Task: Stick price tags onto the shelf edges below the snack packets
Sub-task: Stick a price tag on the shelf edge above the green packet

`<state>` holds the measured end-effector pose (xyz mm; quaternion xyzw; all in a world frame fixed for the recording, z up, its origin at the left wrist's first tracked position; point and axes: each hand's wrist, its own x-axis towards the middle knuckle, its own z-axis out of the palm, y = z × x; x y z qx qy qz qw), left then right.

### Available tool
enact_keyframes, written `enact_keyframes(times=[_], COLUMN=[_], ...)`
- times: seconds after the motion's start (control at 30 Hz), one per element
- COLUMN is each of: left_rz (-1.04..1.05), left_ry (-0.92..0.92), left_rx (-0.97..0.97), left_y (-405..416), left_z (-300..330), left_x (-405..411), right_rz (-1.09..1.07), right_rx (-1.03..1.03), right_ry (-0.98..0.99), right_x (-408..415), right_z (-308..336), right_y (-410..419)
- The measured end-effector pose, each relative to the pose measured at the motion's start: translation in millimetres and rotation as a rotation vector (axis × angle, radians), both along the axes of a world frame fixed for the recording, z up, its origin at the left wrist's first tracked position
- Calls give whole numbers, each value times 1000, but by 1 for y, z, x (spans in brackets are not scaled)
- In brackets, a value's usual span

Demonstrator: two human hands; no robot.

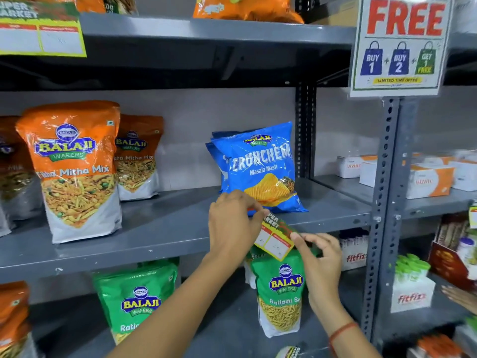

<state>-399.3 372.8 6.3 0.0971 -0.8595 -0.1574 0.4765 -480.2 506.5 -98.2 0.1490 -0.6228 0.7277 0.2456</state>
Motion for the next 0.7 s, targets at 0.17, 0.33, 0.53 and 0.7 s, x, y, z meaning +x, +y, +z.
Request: enact_keyframes(times=[0.17, 0.33, 0.53, 0.7], left_rz=[112, 188, 227, 226], left_ry=[96, 40, 32, 113], left_rx=[103, 207, 215, 188], left_y=[-1, 2, 2, -1], left_z=[-33, -81, -95, -76], left_x=[12, 17, 13, 6], right_rz=[-88, -131, -140, -186], right_rx=[145, 321, 412, 385], right_ry=[88, 117, 105, 143], right_x=[-3, -4, -1, -4], right_z=[10, -4, -6, 14], right_y=[8, 11, 10, 7])
